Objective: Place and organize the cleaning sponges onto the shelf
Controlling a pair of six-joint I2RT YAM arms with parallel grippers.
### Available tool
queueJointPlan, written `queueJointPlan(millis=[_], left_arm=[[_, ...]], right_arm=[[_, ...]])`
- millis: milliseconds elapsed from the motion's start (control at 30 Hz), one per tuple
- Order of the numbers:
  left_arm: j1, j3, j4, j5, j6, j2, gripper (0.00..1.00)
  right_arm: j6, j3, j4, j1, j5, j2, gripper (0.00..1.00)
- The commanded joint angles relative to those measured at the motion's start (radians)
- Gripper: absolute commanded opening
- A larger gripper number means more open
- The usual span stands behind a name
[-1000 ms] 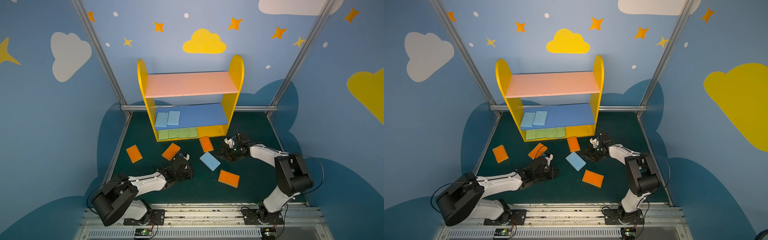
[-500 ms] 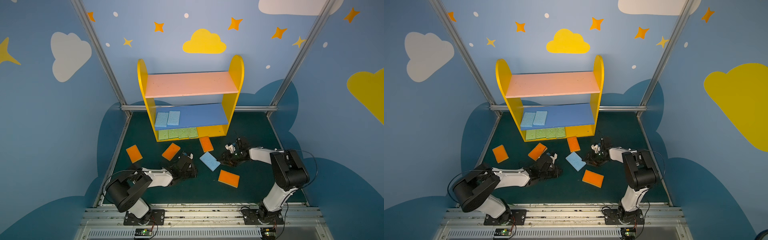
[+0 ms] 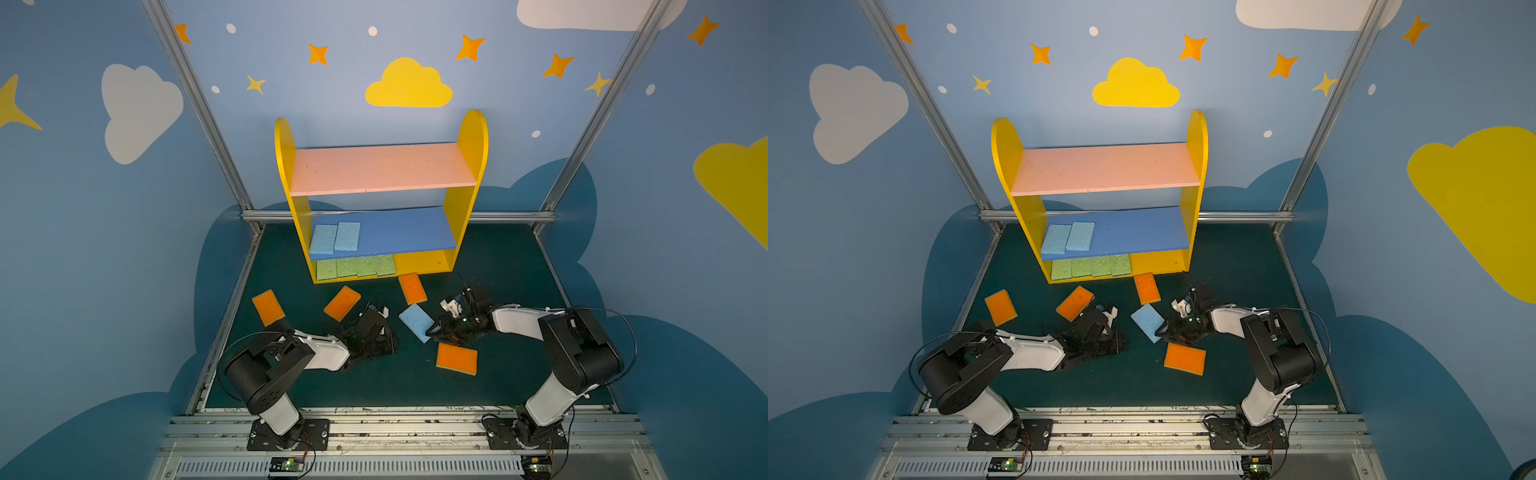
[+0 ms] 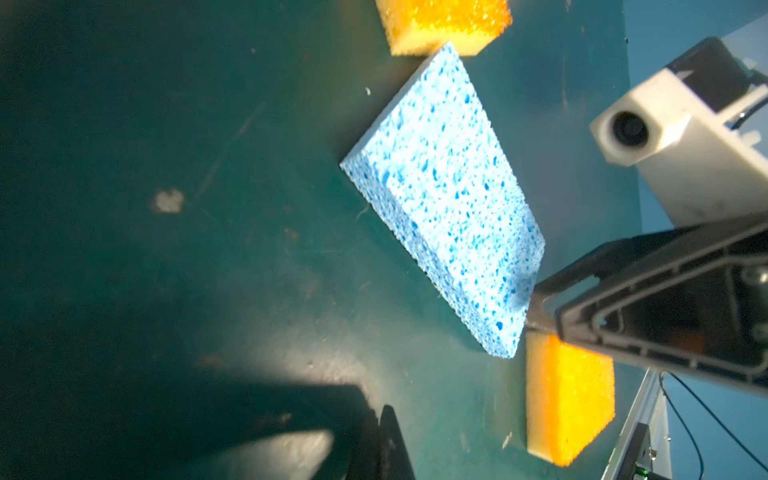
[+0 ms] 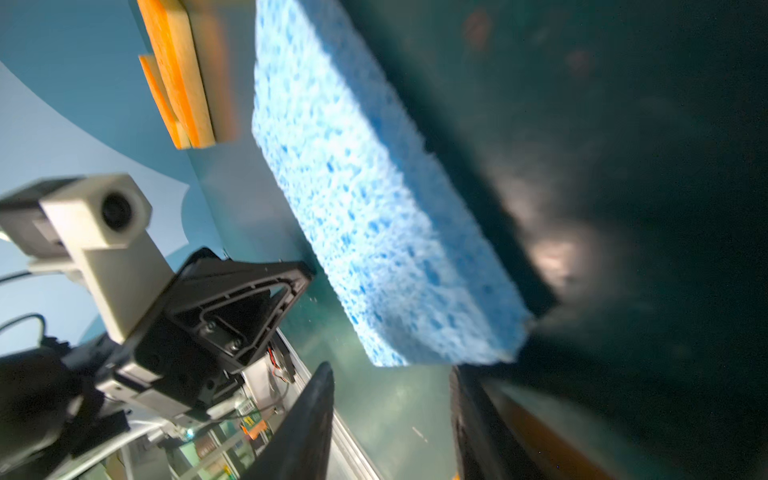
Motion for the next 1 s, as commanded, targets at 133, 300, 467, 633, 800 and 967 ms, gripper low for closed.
queueJointPlan(millis=[133, 300, 467, 633, 800, 967], left_arm=[[0.006, 0.005, -0.005, 0.007, 0.002, -0.001, 0.03], [0.009, 0.000, -0.010, 0.005, 0.006, -0.001, 0.03], [0.010, 0.010, 0.007, 0.024, -0.002, 0.028, 0.03], [0.010, 0.013, 0.003, 0.037, -0.001, 0.045, 0.03], [0.011, -0.004, -0.007, 0.045, 0.006, 0.072, 0.03], [0.011, 0.001, 0.048, 0.121, -0.020, 0.214, 0.03]], right_arm=[[-0.031, 0.049, -0.091, -0.004, 0.065, -0.023, 0.43], [-0.106, 0.087, -0.220, -0.056, 0.111, -0.080, 0.47], [-0.106, 0.105, -0.209, -0.123, 0.077, -0.072, 0.48], [-0.077, 0.118, -0.137, -0.119, 0.039, 0.025, 0.49], [-0.048, 0.102, -0.069, -0.081, 0.042, 0.083, 0.49], [-0.039, 0.127, -0.071, -0.040, 0.046, 0.112, 0.48]])
